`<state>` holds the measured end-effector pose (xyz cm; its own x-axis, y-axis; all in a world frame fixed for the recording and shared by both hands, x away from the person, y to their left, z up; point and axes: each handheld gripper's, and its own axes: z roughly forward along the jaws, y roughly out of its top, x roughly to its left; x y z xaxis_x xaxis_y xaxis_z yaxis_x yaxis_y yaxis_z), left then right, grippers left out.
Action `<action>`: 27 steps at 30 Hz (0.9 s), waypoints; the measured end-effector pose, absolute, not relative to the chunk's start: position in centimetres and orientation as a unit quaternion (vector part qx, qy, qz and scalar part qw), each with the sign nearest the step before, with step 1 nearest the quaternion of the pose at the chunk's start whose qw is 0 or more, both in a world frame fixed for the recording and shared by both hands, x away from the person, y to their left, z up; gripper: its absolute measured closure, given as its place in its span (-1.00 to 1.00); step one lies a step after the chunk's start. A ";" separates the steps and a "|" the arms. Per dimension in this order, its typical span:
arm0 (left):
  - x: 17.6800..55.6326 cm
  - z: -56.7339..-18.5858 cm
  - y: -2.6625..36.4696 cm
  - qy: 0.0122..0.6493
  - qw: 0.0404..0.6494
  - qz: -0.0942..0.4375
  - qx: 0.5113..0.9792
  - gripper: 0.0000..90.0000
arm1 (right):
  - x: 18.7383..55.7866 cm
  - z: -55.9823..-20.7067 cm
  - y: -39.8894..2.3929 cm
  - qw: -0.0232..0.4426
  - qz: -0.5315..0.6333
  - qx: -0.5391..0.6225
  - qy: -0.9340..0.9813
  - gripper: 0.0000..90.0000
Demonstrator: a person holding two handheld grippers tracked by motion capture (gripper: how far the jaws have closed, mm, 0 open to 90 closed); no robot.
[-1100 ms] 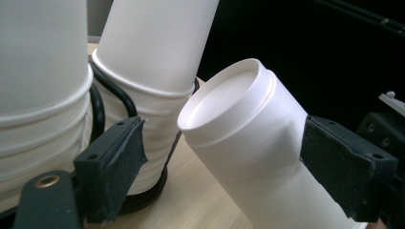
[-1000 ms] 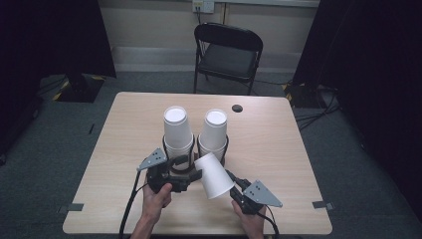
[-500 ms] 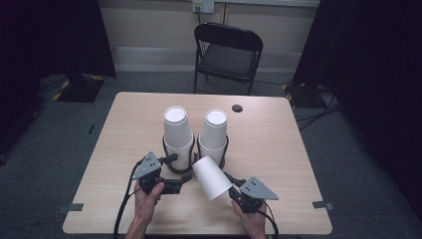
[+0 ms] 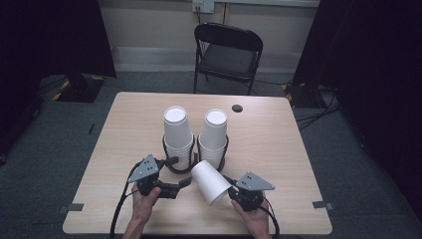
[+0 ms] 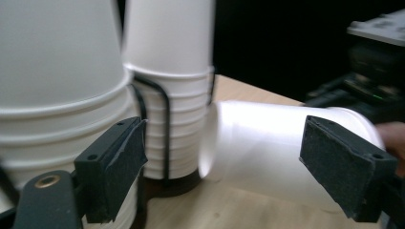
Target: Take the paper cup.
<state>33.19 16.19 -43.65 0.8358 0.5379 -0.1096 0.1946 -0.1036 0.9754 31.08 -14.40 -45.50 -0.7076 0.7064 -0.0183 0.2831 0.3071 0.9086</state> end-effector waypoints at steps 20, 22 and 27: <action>31.9 -44.4 14.2 0.165 0.545 0.182 0.801 -0.66 | 32.5 -43.8 -14.5 0.140 0.436 0.292 0.839 0.92; 31.9 -44.5 14.0 0.157 0.540 0.182 0.807 -0.66 | 32.8 -43.5 -14.4 0.132 0.430 0.289 0.845 0.92; 31.6 -44.9 13.6 0.141 0.526 0.182 0.819 -0.66 | 33.0 -43.4 -14.1 0.117 0.411 0.275 0.861 0.92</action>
<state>31.61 13.57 -44.88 0.8946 0.4210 0.1497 0.0394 -0.4080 0.9121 33.00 -14.12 -43.37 -0.8211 0.5701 0.0258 0.3785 0.5101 0.7724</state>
